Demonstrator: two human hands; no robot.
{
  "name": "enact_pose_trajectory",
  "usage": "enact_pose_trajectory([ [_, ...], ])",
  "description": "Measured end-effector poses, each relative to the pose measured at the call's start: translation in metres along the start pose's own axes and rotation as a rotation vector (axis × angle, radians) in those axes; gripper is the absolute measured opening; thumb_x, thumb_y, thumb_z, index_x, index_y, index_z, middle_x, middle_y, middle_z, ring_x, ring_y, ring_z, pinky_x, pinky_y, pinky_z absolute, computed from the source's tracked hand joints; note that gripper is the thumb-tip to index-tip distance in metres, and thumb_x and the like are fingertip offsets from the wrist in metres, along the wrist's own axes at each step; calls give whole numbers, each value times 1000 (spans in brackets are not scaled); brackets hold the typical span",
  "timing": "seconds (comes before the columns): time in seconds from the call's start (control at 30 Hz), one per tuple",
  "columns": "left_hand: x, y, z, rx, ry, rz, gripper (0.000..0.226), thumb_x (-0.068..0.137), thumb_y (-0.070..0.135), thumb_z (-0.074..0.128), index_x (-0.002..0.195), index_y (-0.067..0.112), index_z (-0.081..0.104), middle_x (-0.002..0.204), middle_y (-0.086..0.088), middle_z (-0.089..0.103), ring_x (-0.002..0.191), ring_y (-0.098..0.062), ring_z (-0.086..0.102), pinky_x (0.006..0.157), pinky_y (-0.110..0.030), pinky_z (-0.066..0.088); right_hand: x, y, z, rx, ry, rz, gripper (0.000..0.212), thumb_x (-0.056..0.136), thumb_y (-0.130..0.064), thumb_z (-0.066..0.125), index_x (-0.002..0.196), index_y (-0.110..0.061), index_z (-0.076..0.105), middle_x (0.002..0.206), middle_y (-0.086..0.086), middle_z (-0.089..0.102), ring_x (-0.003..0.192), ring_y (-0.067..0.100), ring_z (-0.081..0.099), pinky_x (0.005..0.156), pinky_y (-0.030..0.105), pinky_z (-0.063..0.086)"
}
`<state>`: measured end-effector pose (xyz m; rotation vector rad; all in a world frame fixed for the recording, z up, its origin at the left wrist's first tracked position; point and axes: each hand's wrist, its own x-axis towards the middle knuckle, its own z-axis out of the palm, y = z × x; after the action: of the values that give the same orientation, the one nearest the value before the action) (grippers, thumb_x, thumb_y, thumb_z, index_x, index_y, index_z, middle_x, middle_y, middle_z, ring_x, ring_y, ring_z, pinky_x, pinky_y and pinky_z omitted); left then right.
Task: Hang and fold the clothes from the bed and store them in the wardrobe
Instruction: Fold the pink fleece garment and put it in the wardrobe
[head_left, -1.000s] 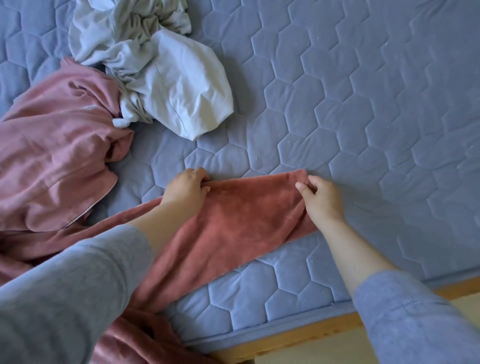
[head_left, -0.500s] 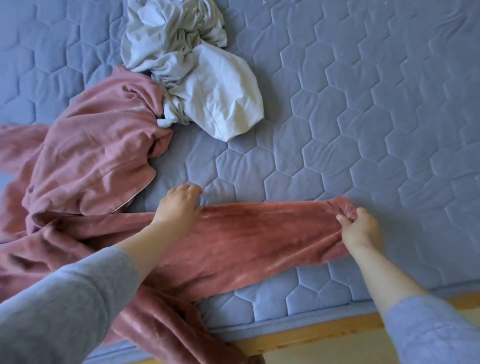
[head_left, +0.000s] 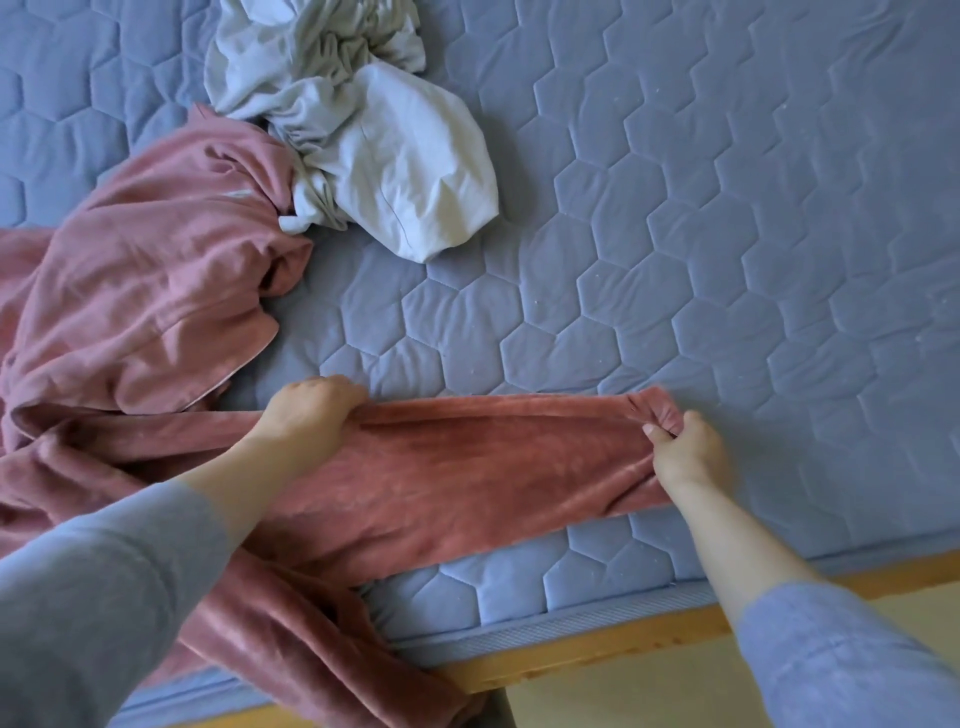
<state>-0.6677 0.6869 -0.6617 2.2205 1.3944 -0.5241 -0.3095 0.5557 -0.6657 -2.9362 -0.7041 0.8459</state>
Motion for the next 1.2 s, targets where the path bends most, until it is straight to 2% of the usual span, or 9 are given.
enact_pose_trajectory([
  [0.17,17,3,-11,-95,131,-112,12,89,18,56,90,9,64,93,-14,67,88,-36,60,66,-37,42,-6,-4,6,-59,3,34,20,95,-29,59,97,-11,49,119,19,62,115,38,56,92,43,42],
  [0.27,14,9,-6,-125,73,-151,19,88,21,61,104,11,62,106,-12,62,99,-36,58,73,-37,42,-20,-8,7,-78,98,26,47,91,-24,65,130,-8,46,135,20,50,127,38,45,101,47,37],
  [0.33,6,12,-5,-195,143,-147,28,86,19,65,113,11,62,111,-12,59,105,-36,54,81,-41,44,-39,-13,6,-40,217,-74,66,85,-21,71,141,-9,39,139,21,44,128,40,42,103,49,37],
  [0.43,-13,10,-10,-270,245,-92,28,85,13,65,113,8,64,108,-13,60,104,-36,54,84,-42,44,-75,-23,13,36,299,-289,61,79,-13,71,136,-10,48,129,19,51,118,38,49,97,45,39],
  [0.63,-70,-16,-14,-308,170,48,14,83,6,62,95,7,69,97,-11,68,92,-32,62,76,-39,49,-171,-44,50,227,26,-478,18,83,-6,66,101,-11,66,96,3,63,92,24,61,82,33,45],
  [0.83,-122,-67,1,-264,103,172,3,81,6,66,82,5,68,82,-9,66,82,-33,63,73,-34,47,-255,-53,92,205,-210,-464,8,86,-17,65,92,-18,70,89,-3,69,87,17,64,79,32,50],
  [0.93,-137,-91,12,-209,39,205,13,84,14,66,94,13,72,95,-1,68,92,-25,63,83,-30,47,-280,-54,111,180,-316,-493,10,87,-20,65,95,-20,71,91,-6,70,86,12,65,80,27,50],
  [1.07,-144,-113,27,-1,-57,204,32,92,35,55,123,30,61,121,10,58,115,-14,53,101,-28,37,-302,-53,135,45,-455,-520,25,91,-31,61,112,-18,67,110,-3,67,103,15,62,87,25,47],
  [1.2,-142,-112,33,207,-77,247,36,94,43,48,129,36,53,128,14,53,126,-12,42,112,-33,26,-309,-47,139,39,-451,-504,12,88,-33,62,84,-23,57,82,-7,65,82,16,60,67,24,39],
])
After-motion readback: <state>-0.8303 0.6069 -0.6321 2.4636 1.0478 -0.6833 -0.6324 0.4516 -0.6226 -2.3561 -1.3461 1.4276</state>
